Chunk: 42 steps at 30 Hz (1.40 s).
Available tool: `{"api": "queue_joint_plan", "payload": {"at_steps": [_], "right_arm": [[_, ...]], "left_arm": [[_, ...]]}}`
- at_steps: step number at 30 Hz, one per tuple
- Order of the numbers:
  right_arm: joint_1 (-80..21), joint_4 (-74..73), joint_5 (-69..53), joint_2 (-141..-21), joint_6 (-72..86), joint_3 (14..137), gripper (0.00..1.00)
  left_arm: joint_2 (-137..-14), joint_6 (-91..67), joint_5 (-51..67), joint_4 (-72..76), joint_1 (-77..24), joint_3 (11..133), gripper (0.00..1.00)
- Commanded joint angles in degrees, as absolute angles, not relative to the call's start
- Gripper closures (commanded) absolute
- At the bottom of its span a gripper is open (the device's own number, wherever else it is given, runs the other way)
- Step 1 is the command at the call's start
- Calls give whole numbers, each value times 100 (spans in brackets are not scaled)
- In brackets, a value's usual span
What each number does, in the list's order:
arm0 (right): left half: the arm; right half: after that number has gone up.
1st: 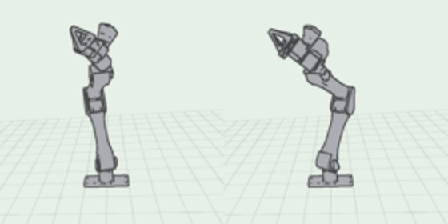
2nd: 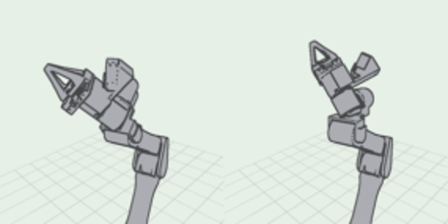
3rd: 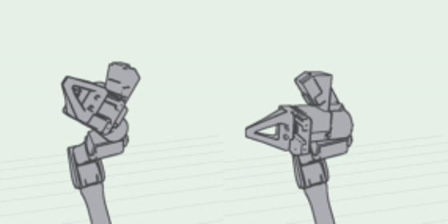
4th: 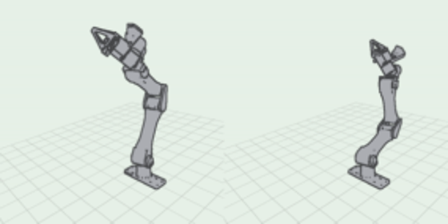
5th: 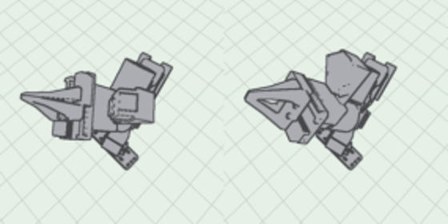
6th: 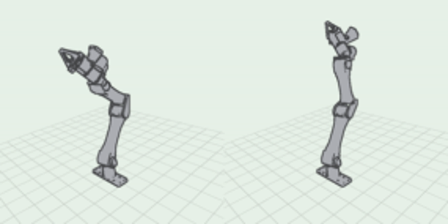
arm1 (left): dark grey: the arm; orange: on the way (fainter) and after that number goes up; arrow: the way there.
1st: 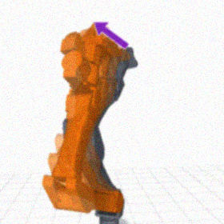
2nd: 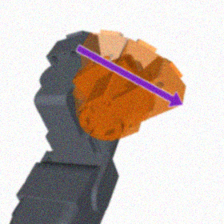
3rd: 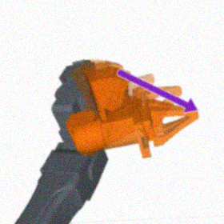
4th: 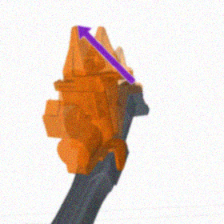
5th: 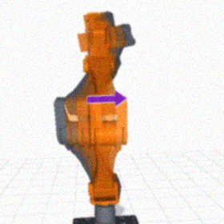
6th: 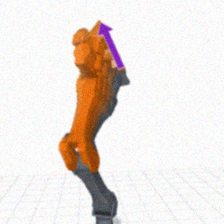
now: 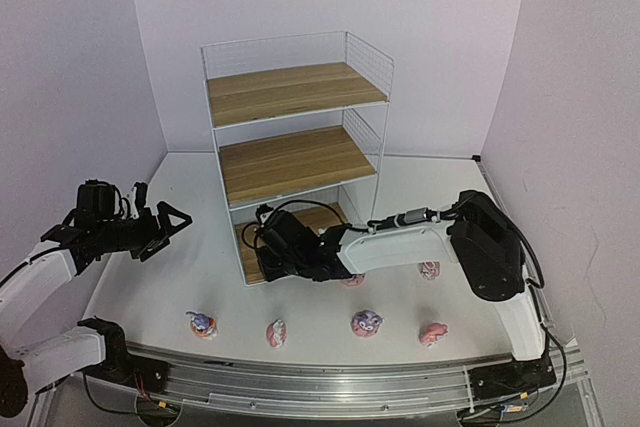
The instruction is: Place and organize the plastic toys onto the shelf
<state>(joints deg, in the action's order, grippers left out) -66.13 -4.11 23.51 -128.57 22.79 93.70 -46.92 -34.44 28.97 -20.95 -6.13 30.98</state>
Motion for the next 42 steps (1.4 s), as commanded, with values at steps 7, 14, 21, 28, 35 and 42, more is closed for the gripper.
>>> {"api": "queue_joint_plan", "payload": {"at_steps": [7, 14, 21, 28, 35, 42], "right_arm": [[-6592, -194, 2375, -13093, 2224, 9698, 85], [-6594, -170, 2424, -13157, 2234, 9740, 84], [-6586, -168, 2457, -13254, 2238, 9797, 80], [-6587, -160, 2429, -13263, 2276, 9801, 77], [-6585, -165, 2443, -13249, 2365, 9755, 65], [-6583, -163, 2469, -13162, 2412, 9685, 50]], "left_arm": [[-4680, -3351, 2968, -1948, -641, 3075, 0], [-4685, -3352, 2979, -1932, -640, 3069, 0], [-4694, -3342, 2991, -1915, -637, 3065, 0], [-4738, -3329, 3007, -1907, -641, 3068, 0], [-4738, -3324, 3012, -1895, -640, 3070, 0], [-4716, -3326, 3027, -1906, -641, 3067, 0]]}}
